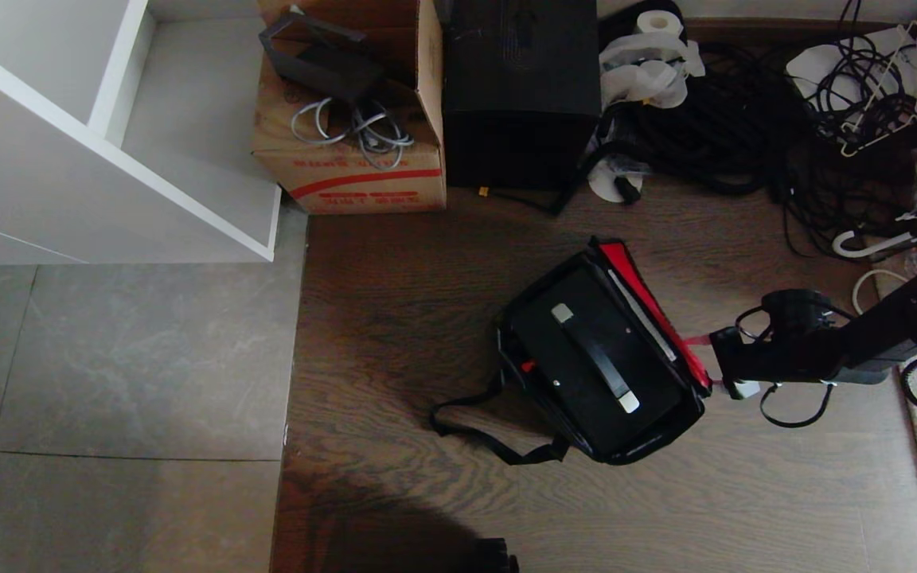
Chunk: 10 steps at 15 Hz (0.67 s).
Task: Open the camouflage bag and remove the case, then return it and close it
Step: Close the top of the storage box
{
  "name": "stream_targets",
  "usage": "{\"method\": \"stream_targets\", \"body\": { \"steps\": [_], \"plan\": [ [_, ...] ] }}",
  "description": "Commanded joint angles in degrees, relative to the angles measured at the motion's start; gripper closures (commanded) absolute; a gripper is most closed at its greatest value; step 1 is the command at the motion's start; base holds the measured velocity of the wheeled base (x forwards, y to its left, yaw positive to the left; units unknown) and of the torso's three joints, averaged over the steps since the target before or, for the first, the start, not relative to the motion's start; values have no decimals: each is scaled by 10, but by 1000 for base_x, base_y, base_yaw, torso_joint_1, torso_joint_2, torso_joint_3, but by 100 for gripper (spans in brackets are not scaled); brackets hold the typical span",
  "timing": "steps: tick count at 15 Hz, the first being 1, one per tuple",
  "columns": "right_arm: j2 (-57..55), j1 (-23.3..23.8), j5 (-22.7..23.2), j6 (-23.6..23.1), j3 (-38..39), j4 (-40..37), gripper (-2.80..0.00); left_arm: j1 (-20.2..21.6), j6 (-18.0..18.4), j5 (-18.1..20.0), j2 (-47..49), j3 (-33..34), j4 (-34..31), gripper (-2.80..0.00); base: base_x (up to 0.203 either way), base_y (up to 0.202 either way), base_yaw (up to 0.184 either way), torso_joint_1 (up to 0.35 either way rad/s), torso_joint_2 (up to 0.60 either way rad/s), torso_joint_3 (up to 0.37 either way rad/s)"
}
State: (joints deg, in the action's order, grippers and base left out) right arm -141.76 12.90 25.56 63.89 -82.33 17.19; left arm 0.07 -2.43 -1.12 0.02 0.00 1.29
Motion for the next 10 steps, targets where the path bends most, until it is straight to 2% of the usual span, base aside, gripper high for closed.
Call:
{"method": "stream_targets", "body": {
  "steps": [1,7,8,10],
  "plan": [
    [-1,0,1,1,-2,2,0,0,0,0,0,6,0,0,0,0,0,0,0,0],
    [62,7,-2,-17,9,0,0,0,0,0,0,6,0,0,0,0,0,0,0,0],
    [84,10,-2,-43,30,-3,0,0,0,0,0,6,0,0,0,0,0,0,0,0],
    [122,12,-3,-124,82,-5,0,0,0,0,0,6,0,0,0,0,0,0,0,0]
  ]
}}
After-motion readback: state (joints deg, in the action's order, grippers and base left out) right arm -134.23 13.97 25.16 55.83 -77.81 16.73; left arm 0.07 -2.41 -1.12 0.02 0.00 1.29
